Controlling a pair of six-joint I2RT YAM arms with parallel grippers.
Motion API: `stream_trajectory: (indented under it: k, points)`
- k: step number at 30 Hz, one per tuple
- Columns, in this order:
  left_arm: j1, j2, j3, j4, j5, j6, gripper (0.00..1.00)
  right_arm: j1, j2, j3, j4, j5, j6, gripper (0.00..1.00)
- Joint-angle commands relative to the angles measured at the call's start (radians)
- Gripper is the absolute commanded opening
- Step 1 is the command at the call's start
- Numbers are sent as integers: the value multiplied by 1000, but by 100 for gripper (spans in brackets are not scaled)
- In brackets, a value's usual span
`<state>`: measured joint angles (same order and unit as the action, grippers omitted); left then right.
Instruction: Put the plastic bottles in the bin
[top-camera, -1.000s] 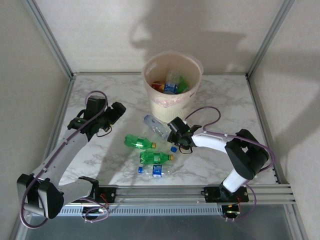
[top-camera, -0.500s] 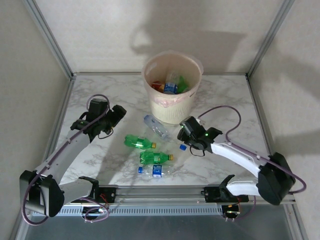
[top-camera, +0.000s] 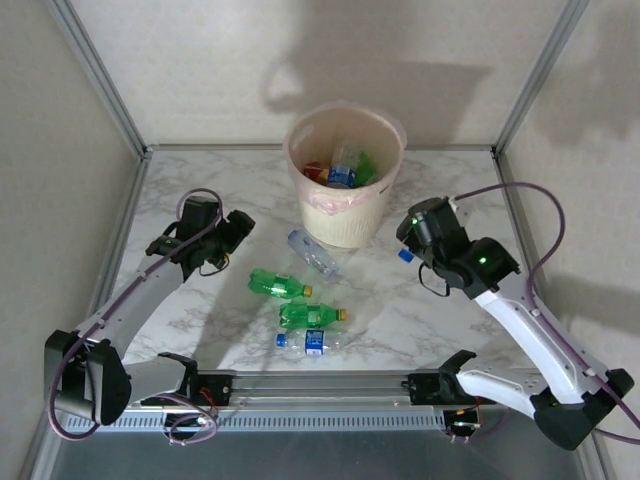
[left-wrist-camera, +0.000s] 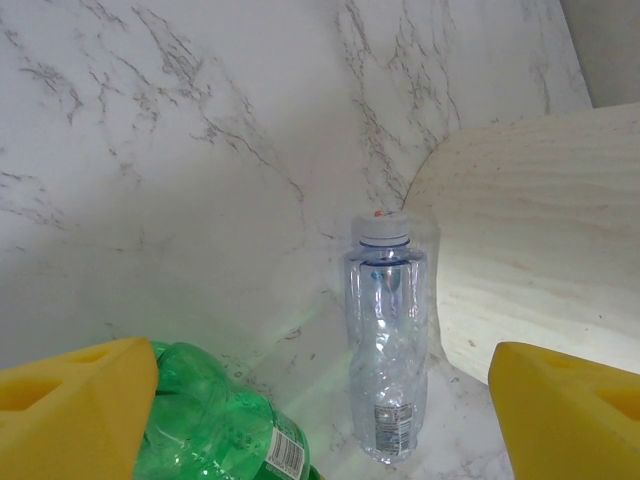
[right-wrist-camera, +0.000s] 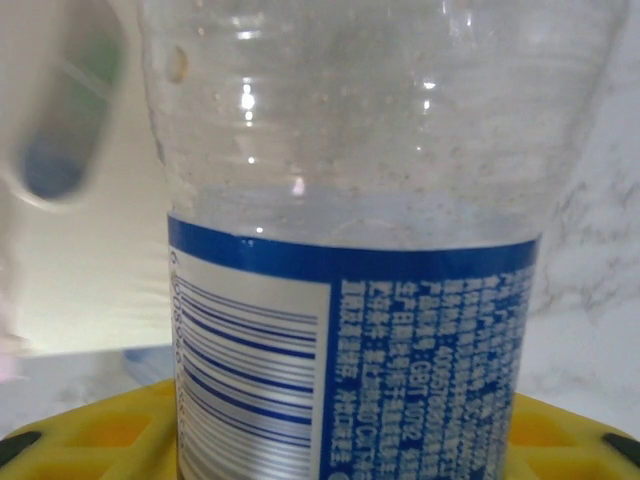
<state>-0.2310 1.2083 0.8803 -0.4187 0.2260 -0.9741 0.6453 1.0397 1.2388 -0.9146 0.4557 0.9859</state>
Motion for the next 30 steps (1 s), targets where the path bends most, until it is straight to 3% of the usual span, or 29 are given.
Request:
stream_trajectory:
  k: [1, 13, 30]
  points:
    - [7, 2, 9, 9, 16, -18, 86, -13, 35, 144, -62, 82, -95, 54]
    - [7, -29, 13, -13, 1, -32, 86, -15, 286, 636, 24, 11, -421, 53]
    - [9, -40, 28, -30, -15, -34, 86, -25, 589, 934, 45, -113, -555, 54]
